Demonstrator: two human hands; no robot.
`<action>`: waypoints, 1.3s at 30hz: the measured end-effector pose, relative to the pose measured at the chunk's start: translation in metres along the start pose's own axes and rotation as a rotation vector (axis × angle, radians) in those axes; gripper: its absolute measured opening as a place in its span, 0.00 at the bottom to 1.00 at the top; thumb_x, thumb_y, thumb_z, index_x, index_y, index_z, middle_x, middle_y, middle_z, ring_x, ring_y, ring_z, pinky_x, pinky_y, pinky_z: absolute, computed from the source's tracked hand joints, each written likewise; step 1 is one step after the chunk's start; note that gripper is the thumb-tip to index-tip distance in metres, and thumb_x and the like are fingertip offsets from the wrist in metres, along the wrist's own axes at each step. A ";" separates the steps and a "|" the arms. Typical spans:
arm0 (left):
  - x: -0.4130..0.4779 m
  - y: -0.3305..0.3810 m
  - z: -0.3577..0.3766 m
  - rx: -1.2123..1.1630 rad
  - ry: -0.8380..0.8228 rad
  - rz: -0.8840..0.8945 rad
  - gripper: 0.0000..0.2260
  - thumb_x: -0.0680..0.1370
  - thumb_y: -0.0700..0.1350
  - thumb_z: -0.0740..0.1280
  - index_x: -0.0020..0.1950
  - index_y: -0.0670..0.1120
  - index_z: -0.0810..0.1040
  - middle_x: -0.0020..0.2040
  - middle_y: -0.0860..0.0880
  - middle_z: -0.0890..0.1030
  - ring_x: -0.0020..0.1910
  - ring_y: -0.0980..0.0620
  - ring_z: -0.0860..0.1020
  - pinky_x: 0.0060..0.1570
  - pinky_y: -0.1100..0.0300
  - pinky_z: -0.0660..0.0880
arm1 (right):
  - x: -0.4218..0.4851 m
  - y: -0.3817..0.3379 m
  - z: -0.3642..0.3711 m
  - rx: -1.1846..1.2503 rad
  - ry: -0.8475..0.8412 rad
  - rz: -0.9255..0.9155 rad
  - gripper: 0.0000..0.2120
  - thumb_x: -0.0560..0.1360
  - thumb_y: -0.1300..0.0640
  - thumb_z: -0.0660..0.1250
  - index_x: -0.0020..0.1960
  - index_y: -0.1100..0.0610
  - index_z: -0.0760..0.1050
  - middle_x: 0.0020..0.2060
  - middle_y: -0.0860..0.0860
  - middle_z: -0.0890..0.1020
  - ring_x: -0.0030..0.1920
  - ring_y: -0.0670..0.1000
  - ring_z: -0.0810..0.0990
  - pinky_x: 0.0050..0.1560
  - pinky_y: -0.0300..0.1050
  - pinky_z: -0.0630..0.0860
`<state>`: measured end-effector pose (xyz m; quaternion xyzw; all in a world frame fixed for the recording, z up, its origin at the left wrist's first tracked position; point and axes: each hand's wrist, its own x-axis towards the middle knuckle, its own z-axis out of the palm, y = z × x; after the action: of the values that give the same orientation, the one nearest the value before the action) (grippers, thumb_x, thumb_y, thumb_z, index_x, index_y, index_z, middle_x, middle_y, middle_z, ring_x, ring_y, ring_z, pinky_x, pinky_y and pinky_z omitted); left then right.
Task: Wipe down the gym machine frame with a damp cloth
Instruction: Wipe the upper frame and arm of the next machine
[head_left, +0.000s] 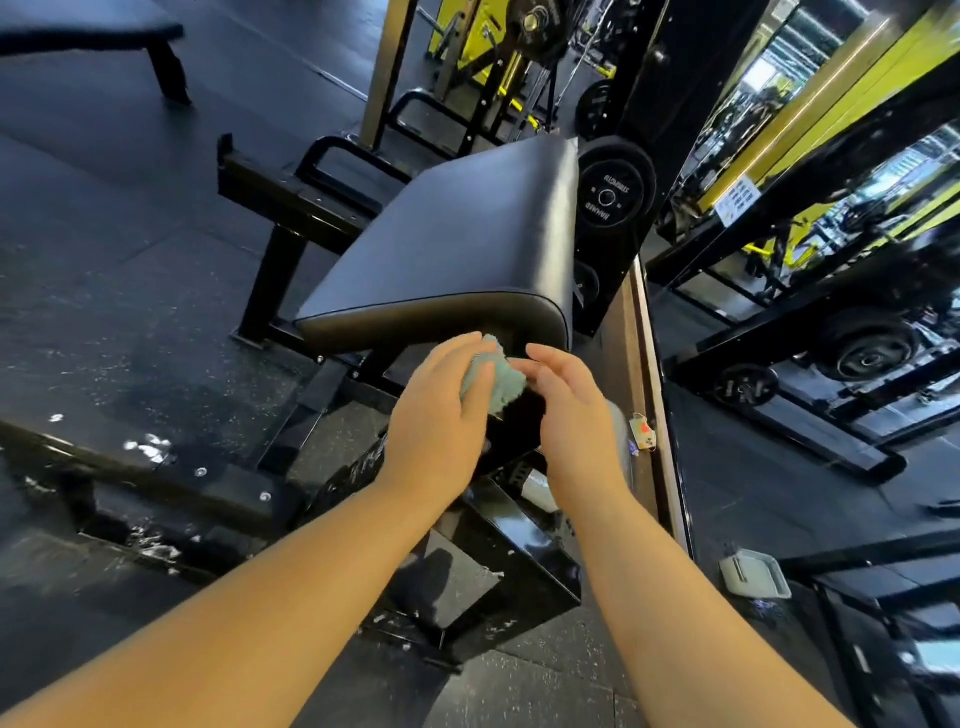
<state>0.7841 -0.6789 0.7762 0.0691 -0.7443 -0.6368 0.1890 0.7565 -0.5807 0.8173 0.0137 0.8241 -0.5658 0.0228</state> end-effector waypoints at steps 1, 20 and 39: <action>-0.007 -0.006 -0.002 -0.082 0.043 -0.044 0.17 0.81 0.50 0.54 0.69 0.51 0.70 0.65 0.53 0.73 0.60 0.57 0.73 0.53 0.62 0.77 | 0.002 -0.001 0.002 0.033 0.009 0.008 0.12 0.81 0.59 0.55 0.55 0.48 0.75 0.45 0.40 0.83 0.54 0.44 0.79 0.67 0.54 0.70; 0.000 -0.070 -0.020 -0.018 -0.036 -0.632 0.18 0.84 0.46 0.50 0.71 0.45 0.68 0.69 0.44 0.71 0.67 0.47 0.68 0.65 0.58 0.62 | 0.020 0.001 0.022 -0.318 0.098 -0.081 0.22 0.83 0.47 0.48 0.47 0.50 0.79 0.42 0.42 0.80 0.47 0.41 0.77 0.52 0.41 0.72; -0.015 -0.048 -0.012 -0.166 -0.063 -0.200 0.19 0.83 0.46 0.53 0.74 0.57 0.61 0.72 0.59 0.65 0.71 0.61 0.61 0.70 0.61 0.59 | 0.019 -0.004 0.040 -0.687 0.034 -0.232 0.20 0.83 0.48 0.49 0.47 0.50 0.79 0.45 0.46 0.77 0.45 0.41 0.74 0.44 0.42 0.67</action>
<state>0.7954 -0.6935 0.7282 0.1072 -0.6839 -0.7138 0.1063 0.7379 -0.6192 0.8060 -0.0790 0.9625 -0.2543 -0.0519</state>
